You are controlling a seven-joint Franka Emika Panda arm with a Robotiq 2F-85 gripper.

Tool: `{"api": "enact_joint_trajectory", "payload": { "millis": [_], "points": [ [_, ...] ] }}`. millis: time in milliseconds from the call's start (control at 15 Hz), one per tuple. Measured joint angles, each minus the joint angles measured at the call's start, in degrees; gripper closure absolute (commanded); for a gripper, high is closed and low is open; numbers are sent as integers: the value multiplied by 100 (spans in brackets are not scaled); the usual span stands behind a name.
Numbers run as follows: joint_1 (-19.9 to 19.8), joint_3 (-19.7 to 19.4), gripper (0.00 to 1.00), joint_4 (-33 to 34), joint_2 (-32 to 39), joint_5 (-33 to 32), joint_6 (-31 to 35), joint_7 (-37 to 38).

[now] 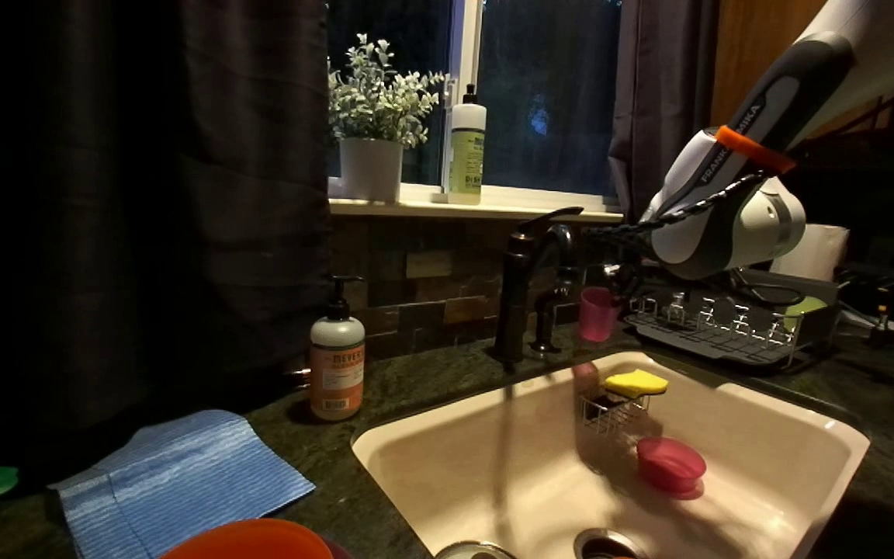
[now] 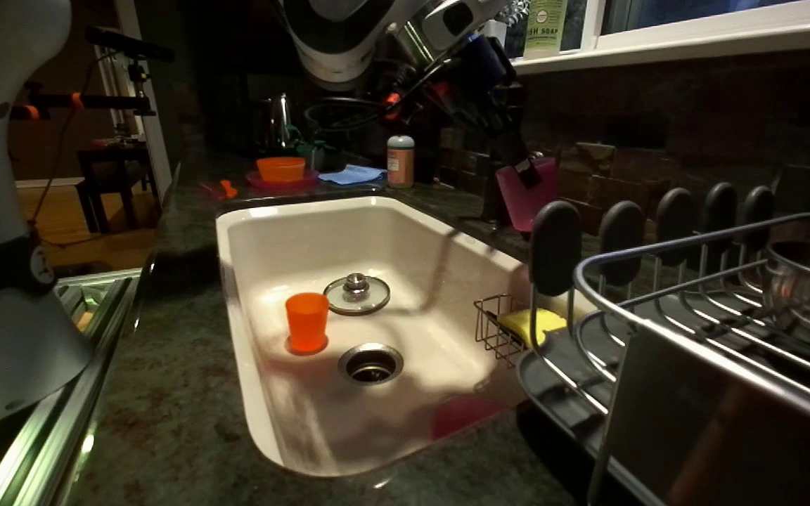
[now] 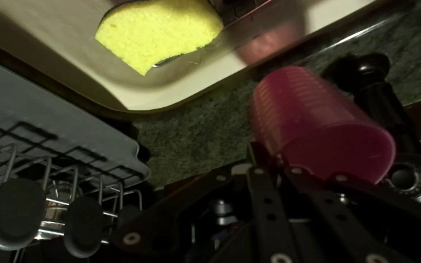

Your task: Remove the pink cup from the sink and put it in the drying rack

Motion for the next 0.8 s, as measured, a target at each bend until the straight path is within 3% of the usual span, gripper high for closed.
{"api": "enact_joint_trajectory", "payload": {
  "millis": [333,533,800],
  "points": [
    [-103,-168,99,201,33,17,0,97],
    [-99,-528,99,395,105,48,-97,170],
    [54,-1180,99,690,191,47,-887,161]
  ]
}}
